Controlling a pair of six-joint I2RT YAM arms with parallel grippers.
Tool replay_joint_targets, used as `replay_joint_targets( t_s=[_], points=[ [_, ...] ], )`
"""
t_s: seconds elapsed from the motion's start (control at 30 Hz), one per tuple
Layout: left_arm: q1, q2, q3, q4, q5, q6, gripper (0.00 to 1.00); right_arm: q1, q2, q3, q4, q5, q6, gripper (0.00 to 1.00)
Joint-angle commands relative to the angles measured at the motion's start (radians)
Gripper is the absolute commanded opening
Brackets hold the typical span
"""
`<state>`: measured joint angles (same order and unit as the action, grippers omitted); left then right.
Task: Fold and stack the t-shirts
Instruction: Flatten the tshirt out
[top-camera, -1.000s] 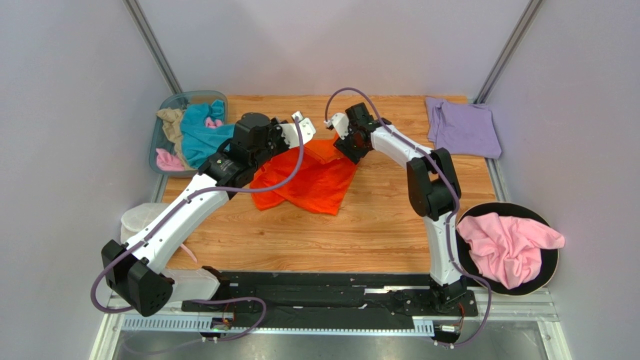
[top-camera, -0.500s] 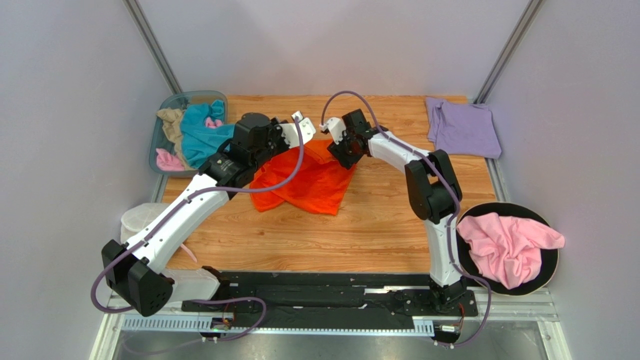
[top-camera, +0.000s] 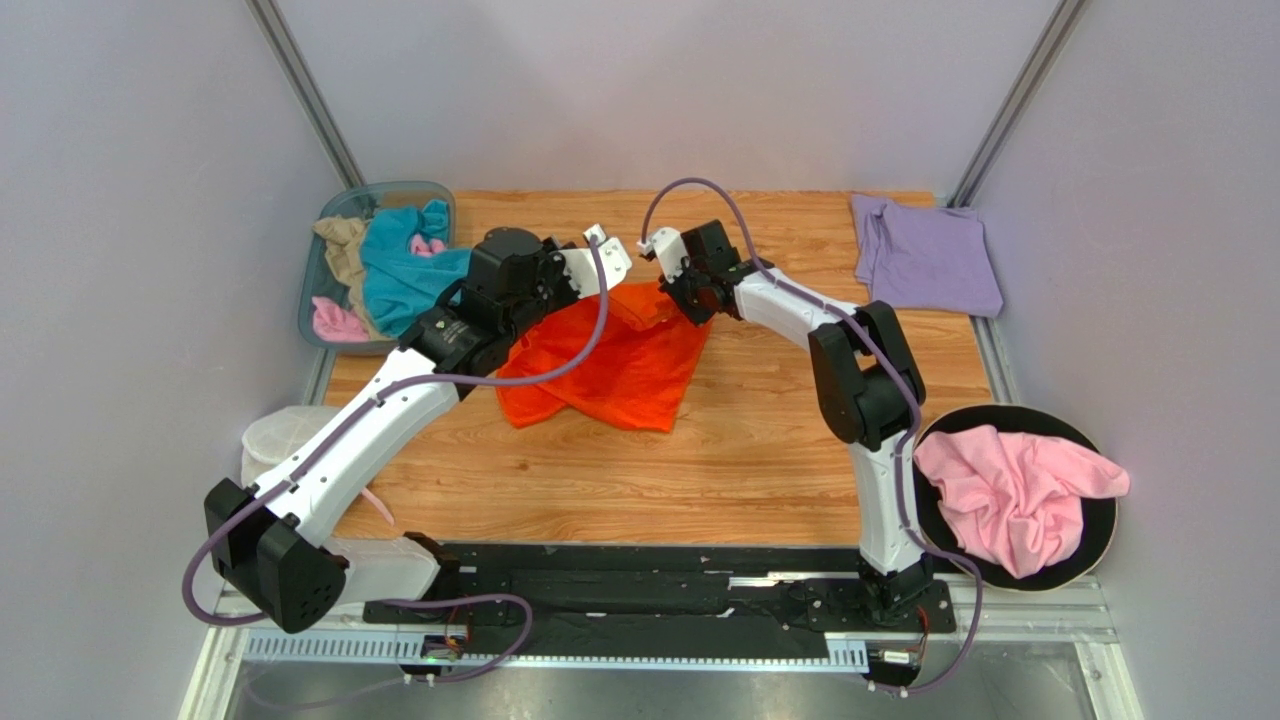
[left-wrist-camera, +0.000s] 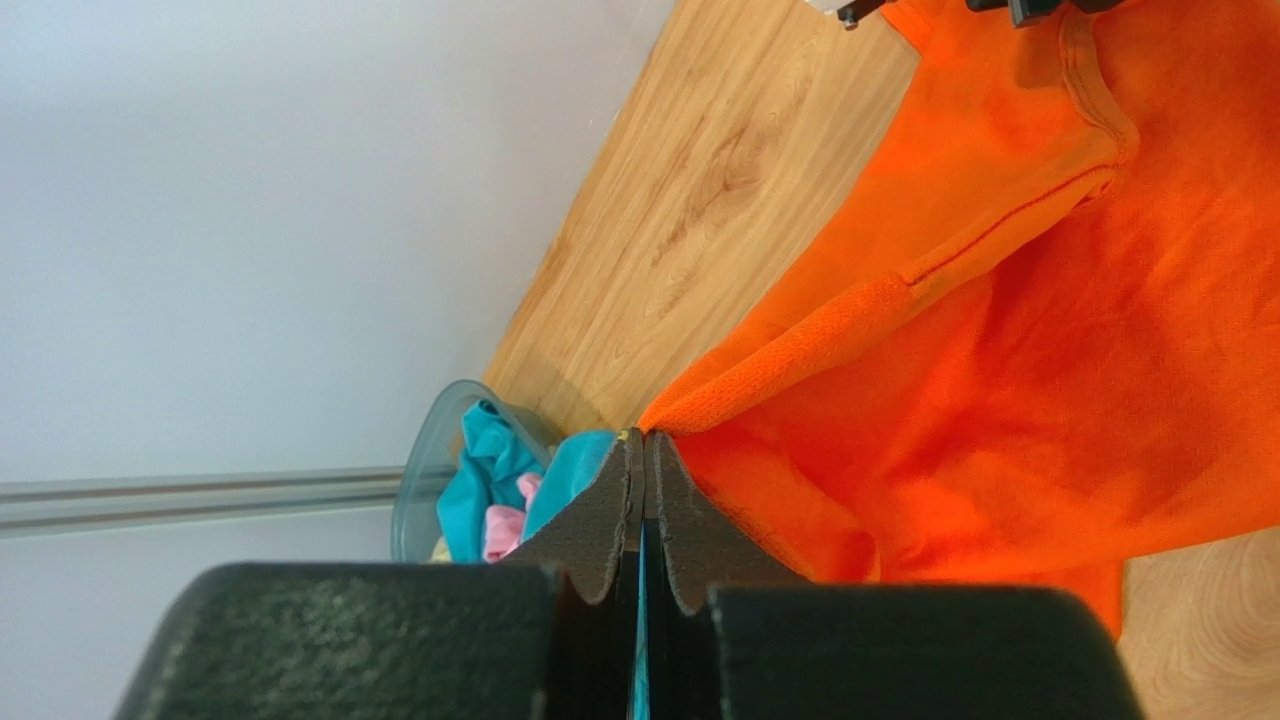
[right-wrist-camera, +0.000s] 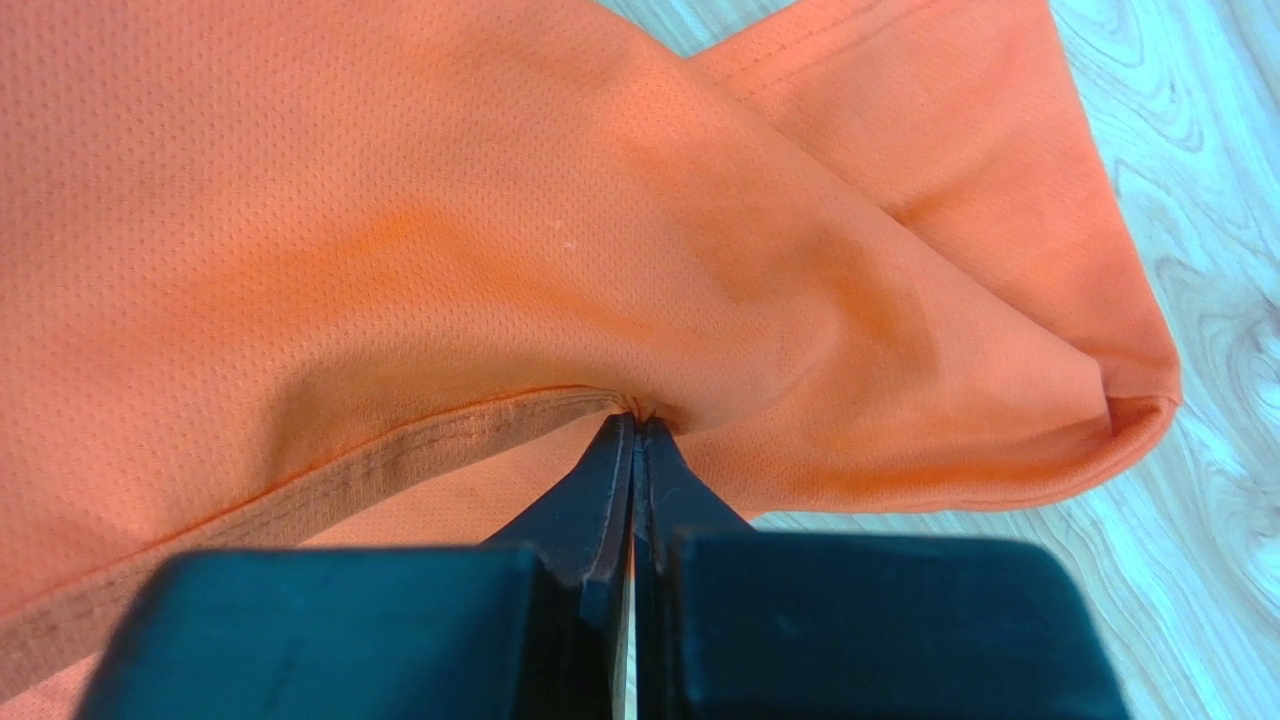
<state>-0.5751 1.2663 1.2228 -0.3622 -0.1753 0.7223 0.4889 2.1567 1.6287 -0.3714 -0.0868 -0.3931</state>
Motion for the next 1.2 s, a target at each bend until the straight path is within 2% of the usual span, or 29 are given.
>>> replay_joint_targets(
  t_s=[0.0,0.17,0.27,0.3,0.37,0.43,0.57,0.77,0.9,1.03,1.17],
  points=[
    [0.003,-0.018,-0.016,0.04,-0.006,-0.014,0.0,0.007,-0.098,0.03,0.002,0.062,0.002,0.0],
    [0.004,-0.024,-0.025,0.046,0.0,-0.021,0.0,0.007,-0.204,-0.013,-0.047,0.067,-0.009,0.0],
    [0.003,-0.021,-0.019,0.048,-0.004,-0.018,0.0,0.01,-0.241,-0.044,-0.054,0.047,-0.01,0.13],
    [0.003,-0.021,-0.017,0.049,-0.006,-0.017,0.0,0.01,-0.257,-0.058,-0.051,0.033,-0.012,0.24],
    [0.003,-0.018,-0.013,0.052,-0.004,-0.009,0.0,0.013,-0.27,-0.102,-0.012,0.021,-0.021,0.29],
    [0.003,-0.015,-0.009,0.06,-0.009,-0.001,0.0,0.02,-0.271,-0.125,0.023,0.027,-0.032,0.3],
    [0.003,-0.01,0.014,0.049,-0.012,0.002,0.0,0.031,-0.262,-0.147,0.051,0.035,-0.041,0.21],
    [0.003,-0.004,0.029,0.046,-0.015,0.011,0.0,0.031,-0.199,-0.139,0.034,0.035,-0.072,0.36],
    [0.003,-0.002,0.029,0.062,-0.018,0.023,0.0,0.034,-0.201,-0.156,0.066,-0.01,-0.076,0.52],
    [0.004,0.004,0.03,0.077,-0.023,0.042,0.0,0.04,-0.227,-0.234,0.167,-0.016,-0.073,0.54],
    [0.007,0.022,0.044,0.083,-0.018,0.057,0.0,0.05,-0.25,-0.27,0.189,-0.024,-0.07,0.54]
  ],
)
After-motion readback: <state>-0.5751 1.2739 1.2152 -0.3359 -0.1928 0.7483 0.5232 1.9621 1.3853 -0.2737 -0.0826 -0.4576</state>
